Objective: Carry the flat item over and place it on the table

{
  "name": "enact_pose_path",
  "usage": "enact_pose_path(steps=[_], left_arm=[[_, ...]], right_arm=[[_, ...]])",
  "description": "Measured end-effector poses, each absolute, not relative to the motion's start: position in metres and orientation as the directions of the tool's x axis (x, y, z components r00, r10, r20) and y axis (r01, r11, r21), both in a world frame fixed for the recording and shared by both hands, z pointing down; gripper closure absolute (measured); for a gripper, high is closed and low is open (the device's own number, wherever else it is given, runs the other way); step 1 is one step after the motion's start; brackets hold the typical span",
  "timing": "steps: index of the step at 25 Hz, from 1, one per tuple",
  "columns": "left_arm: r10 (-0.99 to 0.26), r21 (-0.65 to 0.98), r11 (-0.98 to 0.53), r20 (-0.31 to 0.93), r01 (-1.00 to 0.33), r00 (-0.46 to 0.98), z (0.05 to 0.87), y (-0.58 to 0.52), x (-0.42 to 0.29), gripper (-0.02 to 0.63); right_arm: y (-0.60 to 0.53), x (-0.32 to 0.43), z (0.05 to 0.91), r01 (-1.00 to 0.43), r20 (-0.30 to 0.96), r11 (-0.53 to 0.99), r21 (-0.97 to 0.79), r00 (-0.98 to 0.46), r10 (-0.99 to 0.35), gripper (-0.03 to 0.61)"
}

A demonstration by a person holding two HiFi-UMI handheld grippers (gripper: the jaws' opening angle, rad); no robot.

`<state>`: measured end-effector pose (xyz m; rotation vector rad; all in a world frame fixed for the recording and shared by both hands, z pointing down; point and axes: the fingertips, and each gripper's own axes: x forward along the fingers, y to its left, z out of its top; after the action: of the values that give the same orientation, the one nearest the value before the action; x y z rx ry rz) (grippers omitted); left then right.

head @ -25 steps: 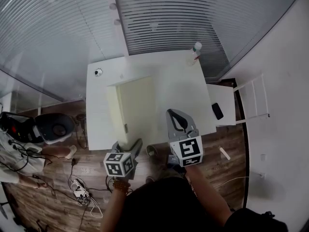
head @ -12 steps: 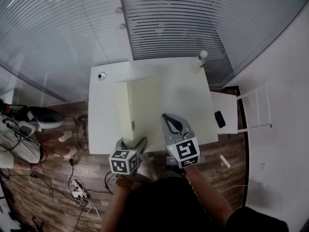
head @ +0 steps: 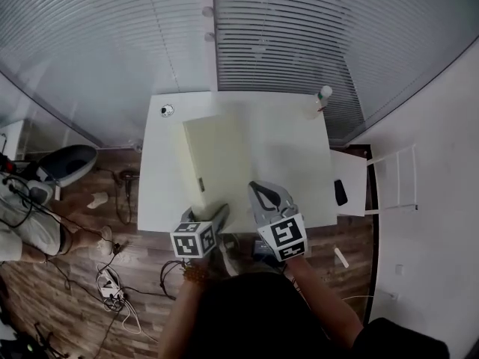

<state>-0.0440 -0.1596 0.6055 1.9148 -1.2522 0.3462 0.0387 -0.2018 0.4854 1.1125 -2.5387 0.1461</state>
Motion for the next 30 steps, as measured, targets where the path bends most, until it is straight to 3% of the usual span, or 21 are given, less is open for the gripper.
enact_pose_path(steps=[7, 18, 30], left_arm=[[-0.625, 0.531, -0.228, 0.562, -0.816, 0.541, 0.616, -0.173, -0.045, 0.275], [-0.632, 0.598, -0.101, 0.579, -0.795, 0.515, 0.644, -0.178, -0.055, 0.237], [-0.593, 0.605, -0.063, 0.617, -0.793, 0.518, 0.647, -0.185, -0.07, 0.21]], right_arm=[[-0.207, 0.043, 0.513, -0.74, 0.431, 0.67, 0.057, -0.587, -0.685, 0.578], [-0.199, 0.033, 0.556, -0.729, 0.511, 0.684, 0.024, -0.579, -0.635, 0.578], [-0.218, 0.031, 0.563, -0.766, 0.501, 0.643, -0.018, -0.563, -0.657, 0.578]])
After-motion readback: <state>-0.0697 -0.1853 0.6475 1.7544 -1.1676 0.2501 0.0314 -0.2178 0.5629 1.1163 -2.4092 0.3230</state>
